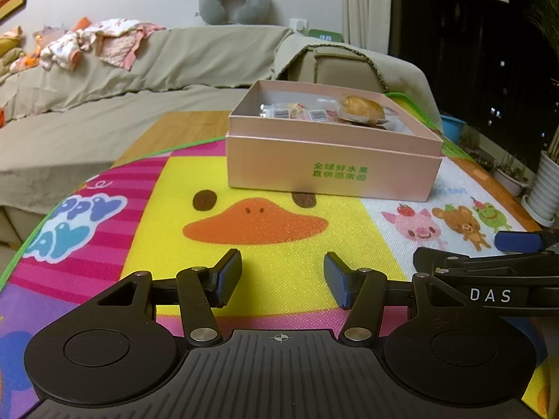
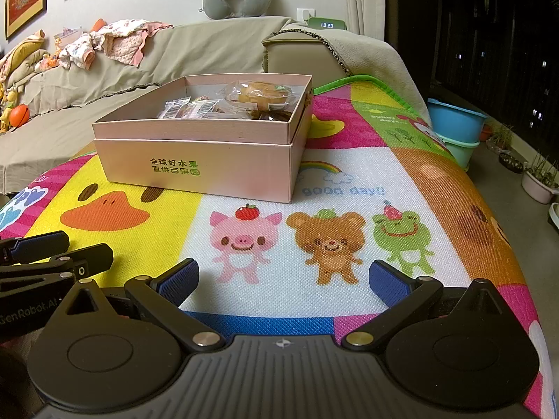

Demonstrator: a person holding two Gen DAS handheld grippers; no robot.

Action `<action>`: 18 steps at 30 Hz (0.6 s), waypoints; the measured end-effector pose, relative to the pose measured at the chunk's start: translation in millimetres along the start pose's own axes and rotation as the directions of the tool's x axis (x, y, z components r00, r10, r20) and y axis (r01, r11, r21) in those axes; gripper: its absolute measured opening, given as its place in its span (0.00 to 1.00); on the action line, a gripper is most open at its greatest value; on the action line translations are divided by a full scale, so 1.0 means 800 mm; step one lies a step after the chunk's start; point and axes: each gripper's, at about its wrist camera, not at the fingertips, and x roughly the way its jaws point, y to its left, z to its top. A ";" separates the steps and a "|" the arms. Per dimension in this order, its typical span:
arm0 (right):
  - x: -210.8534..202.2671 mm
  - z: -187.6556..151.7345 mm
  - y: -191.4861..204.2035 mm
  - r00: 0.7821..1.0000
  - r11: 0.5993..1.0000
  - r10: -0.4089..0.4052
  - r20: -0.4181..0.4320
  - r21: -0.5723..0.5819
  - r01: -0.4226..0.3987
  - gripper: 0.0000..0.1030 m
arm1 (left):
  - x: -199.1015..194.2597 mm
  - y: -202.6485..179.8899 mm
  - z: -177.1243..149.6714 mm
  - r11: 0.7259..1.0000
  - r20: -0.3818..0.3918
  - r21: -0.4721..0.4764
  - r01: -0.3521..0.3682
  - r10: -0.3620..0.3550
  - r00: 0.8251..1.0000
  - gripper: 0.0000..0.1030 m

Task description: Organize objects

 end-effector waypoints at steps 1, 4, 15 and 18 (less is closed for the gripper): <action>0.000 0.000 0.000 1.000 1.000 0.000 0.000 0.000 0.000 1.00 | 0.000 0.001 0.000 1.000 0.001 -0.001 0.001 -0.001 1.000 0.57; 0.001 0.000 0.000 1.000 1.000 0.000 0.000 -0.001 0.000 1.00 | 0.000 -0.001 0.000 1.000 0.000 -0.002 0.000 0.000 1.000 0.57; -0.001 -0.001 0.001 1.000 1.000 0.000 0.000 0.000 0.000 1.00 | 0.001 -0.003 0.000 1.000 0.000 0.010 -0.008 0.008 1.000 0.57; 0.001 0.001 0.000 1.000 1.000 0.000 0.000 -0.001 0.000 1.00 | 0.001 -0.003 0.000 1.000 0.001 0.007 -0.005 0.005 1.000 0.57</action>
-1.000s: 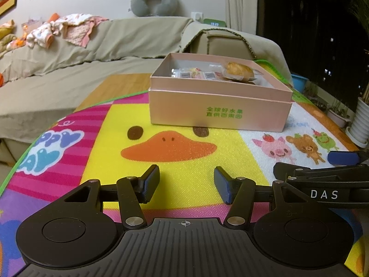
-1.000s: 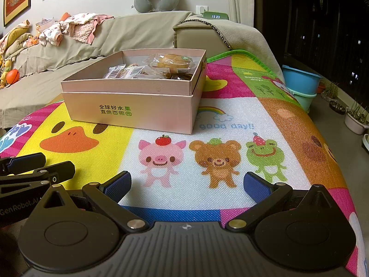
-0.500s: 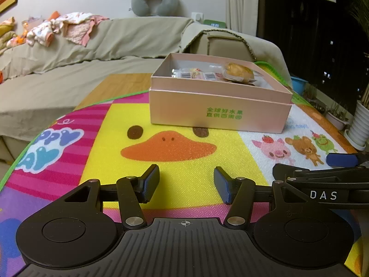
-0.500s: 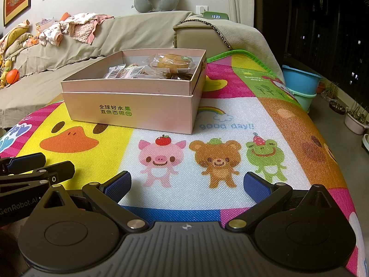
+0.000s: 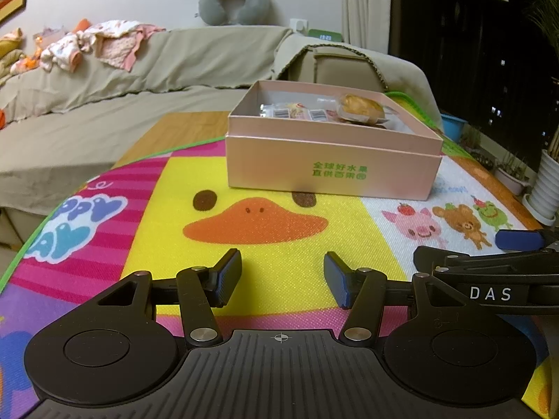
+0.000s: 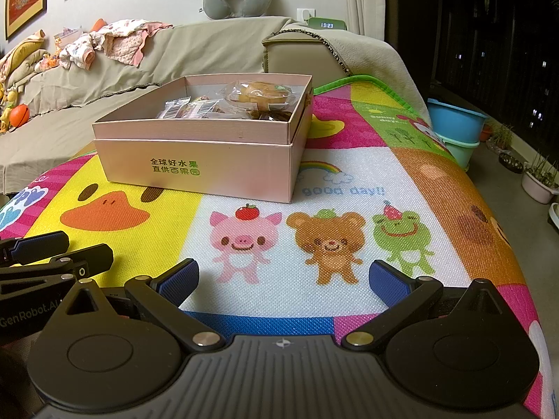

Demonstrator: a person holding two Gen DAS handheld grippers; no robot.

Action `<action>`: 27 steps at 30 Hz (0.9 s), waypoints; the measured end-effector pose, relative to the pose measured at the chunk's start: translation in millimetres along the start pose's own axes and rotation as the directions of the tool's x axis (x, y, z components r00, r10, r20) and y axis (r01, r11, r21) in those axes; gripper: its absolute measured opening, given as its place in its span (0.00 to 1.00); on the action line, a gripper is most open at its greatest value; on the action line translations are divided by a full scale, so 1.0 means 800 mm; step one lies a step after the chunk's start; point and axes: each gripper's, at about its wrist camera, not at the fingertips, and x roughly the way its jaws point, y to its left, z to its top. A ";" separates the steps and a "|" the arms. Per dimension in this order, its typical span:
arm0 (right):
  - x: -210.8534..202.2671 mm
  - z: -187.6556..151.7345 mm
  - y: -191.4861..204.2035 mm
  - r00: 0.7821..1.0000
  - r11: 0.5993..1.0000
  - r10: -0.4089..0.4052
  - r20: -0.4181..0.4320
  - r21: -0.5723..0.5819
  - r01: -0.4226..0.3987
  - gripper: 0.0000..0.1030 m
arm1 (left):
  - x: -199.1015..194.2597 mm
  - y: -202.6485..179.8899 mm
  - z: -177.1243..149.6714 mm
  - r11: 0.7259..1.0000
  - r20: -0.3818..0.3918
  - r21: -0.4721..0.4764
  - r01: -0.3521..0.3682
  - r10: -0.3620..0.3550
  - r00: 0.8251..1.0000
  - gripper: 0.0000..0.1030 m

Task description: Organize objects

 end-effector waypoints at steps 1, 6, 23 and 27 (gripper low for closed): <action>0.000 0.000 0.000 1.000 1.000 0.000 0.000 0.000 0.000 1.00 | 0.000 0.000 0.000 1.000 0.000 0.000 0.000 0.000 1.000 0.57; 0.000 0.000 0.000 1.000 1.000 0.001 0.001 0.001 -0.001 1.00 | 0.000 0.000 0.000 1.000 0.000 0.002 -0.002 0.002 1.000 0.57; 0.000 0.002 -0.001 1.000 1.000 0.000 0.001 0.000 0.000 1.00 | -0.001 0.008 0.000 0.999 0.006 -0.037 0.026 -0.026 1.000 0.57; 0.000 0.001 -0.001 1.000 1.000 0.000 0.001 0.000 0.000 1.00 | -0.001 0.006 0.000 0.999 0.005 -0.028 0.019 -0.019 1.000 0.57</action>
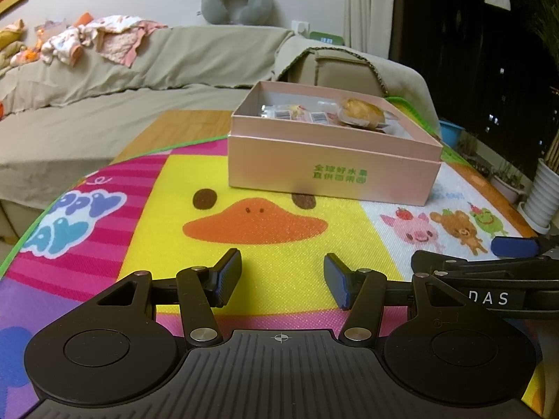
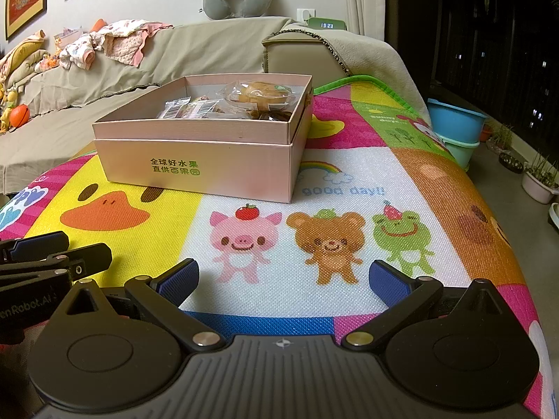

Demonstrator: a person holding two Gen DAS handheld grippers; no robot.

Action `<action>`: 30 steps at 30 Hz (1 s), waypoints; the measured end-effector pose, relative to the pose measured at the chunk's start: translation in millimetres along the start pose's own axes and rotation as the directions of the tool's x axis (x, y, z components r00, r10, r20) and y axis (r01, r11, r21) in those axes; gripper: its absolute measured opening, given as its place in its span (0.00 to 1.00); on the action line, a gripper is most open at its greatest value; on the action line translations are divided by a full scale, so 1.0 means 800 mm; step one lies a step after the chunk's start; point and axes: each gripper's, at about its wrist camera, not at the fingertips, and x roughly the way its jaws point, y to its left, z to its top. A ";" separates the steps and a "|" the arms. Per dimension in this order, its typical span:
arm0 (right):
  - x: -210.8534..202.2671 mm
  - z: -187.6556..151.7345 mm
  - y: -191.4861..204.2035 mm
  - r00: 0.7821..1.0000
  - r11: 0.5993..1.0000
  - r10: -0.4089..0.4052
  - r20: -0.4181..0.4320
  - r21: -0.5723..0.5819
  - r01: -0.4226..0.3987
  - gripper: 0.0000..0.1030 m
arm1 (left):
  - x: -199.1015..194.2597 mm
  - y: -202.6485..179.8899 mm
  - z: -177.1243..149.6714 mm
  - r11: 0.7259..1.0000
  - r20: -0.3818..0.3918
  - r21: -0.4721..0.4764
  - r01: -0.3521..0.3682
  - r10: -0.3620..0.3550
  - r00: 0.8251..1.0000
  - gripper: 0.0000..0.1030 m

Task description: Organize objects

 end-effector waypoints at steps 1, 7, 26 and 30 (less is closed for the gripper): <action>0.000 0.000 0.000 1.000 1.000 0.000 0.000 0.000 0.000 1.00 | 0.000 0.000 0.000 1.000 0.000 0.001 -0.001 0.001 1.000 0.57; 0.000 0.000 0.000 1.000 1.000 0.000 0.000 0.000 0.000 1.00 | 0.000 -0.002 0.000 1.000 -0.001 0.007 -0.005 0.005 1.000 0.57; 0.000 -0.001 0.000 1.000 1.000 0.000 0.000 0.000 0.000 1.00 | 0.000 -0.007 -0.001 0.999 -0.003 0.026 -0.019 0.019 1.000 0.57; 0.000 -0.001 0.000 1.000 1.000 0.000 0.000 0.000 0.000 1.00 | 0.000 -0.006 -0.001 0.999 -0.003 0.027 -0.019 0.019 1.000 0.57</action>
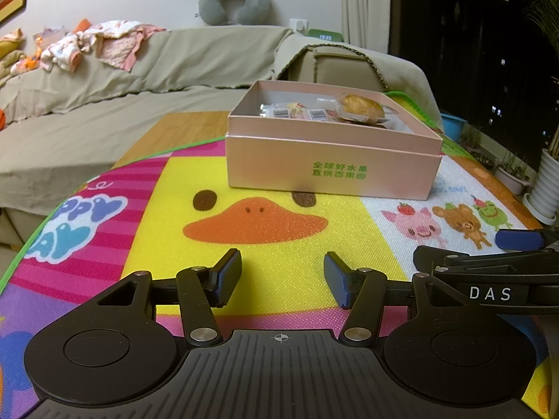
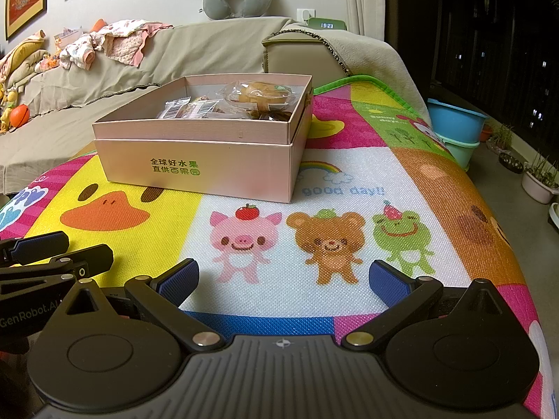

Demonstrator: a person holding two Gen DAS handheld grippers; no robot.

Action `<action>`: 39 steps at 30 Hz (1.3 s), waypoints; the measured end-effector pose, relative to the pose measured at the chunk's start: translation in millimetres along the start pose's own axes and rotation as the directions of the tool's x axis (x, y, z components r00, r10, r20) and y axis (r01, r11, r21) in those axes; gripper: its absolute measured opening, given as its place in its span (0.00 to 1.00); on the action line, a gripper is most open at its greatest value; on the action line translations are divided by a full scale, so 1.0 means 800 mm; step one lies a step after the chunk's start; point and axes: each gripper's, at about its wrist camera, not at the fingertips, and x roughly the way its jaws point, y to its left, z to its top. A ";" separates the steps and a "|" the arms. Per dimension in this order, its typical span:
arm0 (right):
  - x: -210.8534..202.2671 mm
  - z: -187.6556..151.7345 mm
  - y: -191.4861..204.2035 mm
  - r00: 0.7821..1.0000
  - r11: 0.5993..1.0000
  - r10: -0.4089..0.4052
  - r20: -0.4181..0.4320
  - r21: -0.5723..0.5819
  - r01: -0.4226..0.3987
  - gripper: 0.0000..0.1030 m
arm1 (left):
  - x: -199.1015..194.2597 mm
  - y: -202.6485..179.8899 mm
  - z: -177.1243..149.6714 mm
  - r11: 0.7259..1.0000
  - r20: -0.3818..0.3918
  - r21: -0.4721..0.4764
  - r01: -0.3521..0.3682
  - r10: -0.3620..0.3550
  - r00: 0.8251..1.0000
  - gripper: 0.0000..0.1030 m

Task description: Organize objects

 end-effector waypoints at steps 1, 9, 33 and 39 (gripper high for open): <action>0.000 0.000 0.000 1.000 1.000 0.000 0.000 0.000 0.000 1.00 | 0.000 0.000 0.000 1.000 0.000 0.000 0.000 0.000 1.000 0.57; 0.000 0.001 0.000 1.000 1.000 0.000 0.000 0.000 0.000 1.00 | 0.000 0.000 0.000 1.000 0.000 0.000 0.000 0.000 1.000 0.57; 0.000 0.001 0.000 1.000 1.000 0.000 0.000 0.000 0.000 1.00 | 0.001 -0.002 -0.001 1.000 -0.002 0.014 -0.010 0.010 1.000 0.57; 0.000 0.001 0.000 1.000 1.000 0.000 0.000 0.000 0.000 1.00 | 0.001 -0.002 -0.001 1.000 -0.002 0.012 -0.008 0.008 1.000 0.57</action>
